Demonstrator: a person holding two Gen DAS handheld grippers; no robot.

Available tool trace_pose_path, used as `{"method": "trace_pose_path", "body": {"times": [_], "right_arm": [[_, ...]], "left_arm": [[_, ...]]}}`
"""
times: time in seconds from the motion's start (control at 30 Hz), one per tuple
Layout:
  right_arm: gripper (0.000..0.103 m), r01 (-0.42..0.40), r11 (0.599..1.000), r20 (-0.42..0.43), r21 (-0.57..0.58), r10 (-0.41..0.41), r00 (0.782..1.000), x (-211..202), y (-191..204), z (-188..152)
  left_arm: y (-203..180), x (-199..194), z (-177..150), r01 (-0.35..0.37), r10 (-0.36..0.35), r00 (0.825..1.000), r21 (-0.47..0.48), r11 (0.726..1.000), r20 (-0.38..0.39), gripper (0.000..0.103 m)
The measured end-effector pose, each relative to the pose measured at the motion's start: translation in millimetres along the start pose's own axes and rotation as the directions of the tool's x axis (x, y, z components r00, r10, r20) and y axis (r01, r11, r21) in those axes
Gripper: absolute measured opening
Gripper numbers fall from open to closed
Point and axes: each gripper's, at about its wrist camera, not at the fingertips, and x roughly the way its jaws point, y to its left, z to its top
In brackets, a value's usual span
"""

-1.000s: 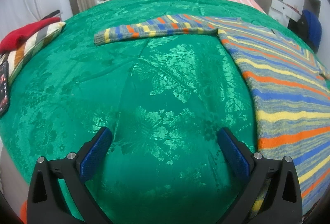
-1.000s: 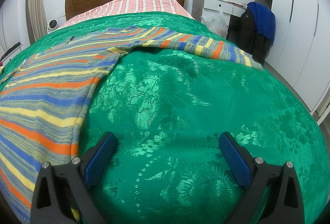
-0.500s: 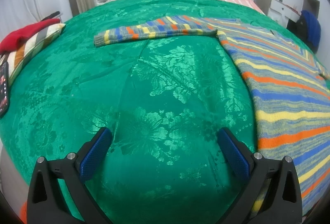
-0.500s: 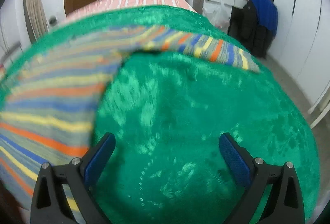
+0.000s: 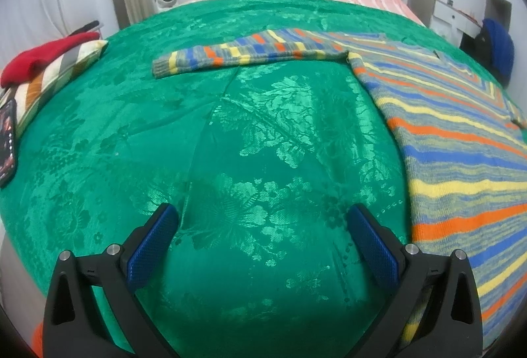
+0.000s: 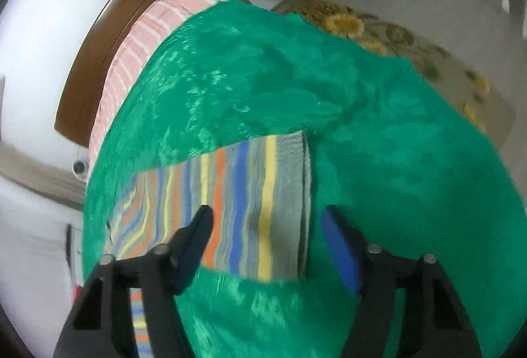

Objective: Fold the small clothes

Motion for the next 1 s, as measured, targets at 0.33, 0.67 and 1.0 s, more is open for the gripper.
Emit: {"method": "trace_pose_path", "body": {"times": [0.33,0.67,1.0], "right_arm": [[0.005,0.073,0.997,0.023,-0.031,-0.073,0.997,6,19,13],[0.005,-0.211,0.84,-0.016,-0.499,0.234,0.972,-13,280,-38],[0.079,-0.43,0.792,-0.31,-0.434,0.317,0.896,91,347,-135]], "left_arm": [[0,0,0,-0.001,0.001,1.0,-0.001,1.0,0.003,0.103],[1,1,2,0.007,-0.007,1.0,-0.003,1.0,0.007,0.103],[2,0,0,0.015,-0.015,1.0,0.006,1.0,0.012,0.103]]}}
